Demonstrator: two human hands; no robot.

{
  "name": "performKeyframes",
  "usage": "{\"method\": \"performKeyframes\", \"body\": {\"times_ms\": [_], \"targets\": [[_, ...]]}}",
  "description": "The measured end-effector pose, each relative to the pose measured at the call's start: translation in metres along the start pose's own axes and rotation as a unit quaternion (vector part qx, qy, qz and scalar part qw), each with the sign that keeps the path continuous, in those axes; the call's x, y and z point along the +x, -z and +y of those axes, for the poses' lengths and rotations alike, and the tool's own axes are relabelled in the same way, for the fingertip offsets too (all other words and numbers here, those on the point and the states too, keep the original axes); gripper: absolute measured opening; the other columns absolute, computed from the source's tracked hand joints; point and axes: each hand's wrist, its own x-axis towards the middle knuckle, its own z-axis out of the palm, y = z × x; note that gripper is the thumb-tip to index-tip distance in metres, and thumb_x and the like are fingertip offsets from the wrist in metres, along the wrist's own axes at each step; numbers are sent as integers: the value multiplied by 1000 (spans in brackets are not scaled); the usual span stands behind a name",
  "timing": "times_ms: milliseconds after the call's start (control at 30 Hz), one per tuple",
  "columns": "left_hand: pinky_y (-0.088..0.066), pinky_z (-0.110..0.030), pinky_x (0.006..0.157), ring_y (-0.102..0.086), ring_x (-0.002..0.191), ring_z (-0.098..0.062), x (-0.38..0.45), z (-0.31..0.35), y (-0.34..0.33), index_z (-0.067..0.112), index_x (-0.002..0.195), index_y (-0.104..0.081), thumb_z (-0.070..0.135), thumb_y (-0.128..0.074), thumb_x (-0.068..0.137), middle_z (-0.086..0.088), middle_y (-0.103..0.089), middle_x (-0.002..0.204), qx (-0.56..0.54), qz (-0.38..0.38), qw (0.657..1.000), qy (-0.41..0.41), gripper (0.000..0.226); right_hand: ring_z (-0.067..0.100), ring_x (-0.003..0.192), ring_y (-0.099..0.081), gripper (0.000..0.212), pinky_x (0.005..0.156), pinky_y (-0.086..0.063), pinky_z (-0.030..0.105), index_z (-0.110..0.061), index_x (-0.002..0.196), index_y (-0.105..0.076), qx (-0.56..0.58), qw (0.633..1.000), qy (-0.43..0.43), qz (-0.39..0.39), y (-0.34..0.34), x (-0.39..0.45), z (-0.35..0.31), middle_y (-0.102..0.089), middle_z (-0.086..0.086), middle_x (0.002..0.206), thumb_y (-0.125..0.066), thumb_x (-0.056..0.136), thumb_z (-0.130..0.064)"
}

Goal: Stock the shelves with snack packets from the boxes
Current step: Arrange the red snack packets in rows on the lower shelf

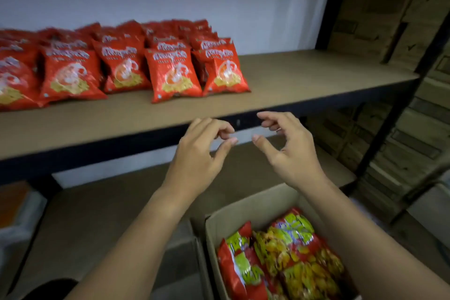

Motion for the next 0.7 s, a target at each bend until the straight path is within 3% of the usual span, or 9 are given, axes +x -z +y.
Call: {"method": "performKeyframes", "body": {"times_ms": [100, 167, 267, 333, 433, 567, 633, 700], "targets": [[-48, -23, 84, -58, 96, -6, -38, -8, -28, 18, 108, -65, 20, -71, 92, 9, -63, 98, -51, -111, 992, 38, 17, 10, 97, -59, 35, 86, -45, 23, -22, 117, -68, -13, 998, -38, -54, -5, -44, 27, -62, -8, 99, -73, 83, -30], [-50, -24, 85, -60, 97, -2, -63, -15, -50, 21, 111, -65, 21, -73, 90, 11, -64, 101, -59, -220, 970, 84, 23, 9, 91, -60, 31, 82, -44, 16, -21, 112, -70, -13, 988, -103, -111, -11, -74, 44, -65, -7, 95, -77, 82, -23], [-52, -31, 88, -62, 97, -7, -95, -28, -85, 19, 114, -67, 8, -75, 84, 4, -67, 106, -33, -392, 908, 146, 33, 6, 84, -59, 31, 75, -42, 6, -17, 109, -72, -32, 950, -213, -226, -23, -115, 68, -69, -5, 94, -77, 79, -14], [-52, -36, 91, -63, 104, -16, -111, -33, -104, 24, 115, -66, 0, -68, 83, -1, -66, 113, 15, -481, 861, 167, 40, 5, 83, -60, 33, 76, -48, 17, -15, 108, -72, -55, 915, -255, -307, -33, -141, 83, -68, -6, 93, -81, 76, -17], [-51, -33, 90, -60, 116, -23, -124, -35, -124, 35, 122, -61, 1, -63, 84, 0, -62, 126, 106, -585, 794, 126, 51, 12, 95, -61, 53, 79, -49, 25, -16, 118, -66, -95, 845, -299, -433, -50, -173, 100, -65, -3, 101, -87, 71, -28], [-47, -33, 91, -54, 125, -30, -135, -35, -140, 25, 141, -54, -4, -75, 79, -9, -49, 143, 159, -708, 674, 136, 72, 22, 119, -56, 77, 94, -48, 28, -20, 133, -58, -111, 770, -339, -528, -81, -211, 110, -57, 3, 133, -90, 65, -38], [-47, -29, 82, -57, 123, -31, -141, -36, -147, 18, 138, -57, -2, -73, 81, -10, -52, 143, 183, -724, 648, 151, 62, 23, 119, -56, 73, 96, -49, 32, -19, 131, -57, -104, 758, -359, -534, -91, -224, 111, -55, 3, 133, -90, 67, -35], [-47, -26, 74, -59, 122, -30, -143, -43, -153, 10, 135, -59, 5, -63, 90, -13, -57, 139, 216, -745, 629, 56, 45, 23, 111, -61, 58, 92, -50, 30, -13, 125, -61, -86, 752, -363, -544, -96, -234, 111, -61, 6, 124, -86, 74, -23]]}}
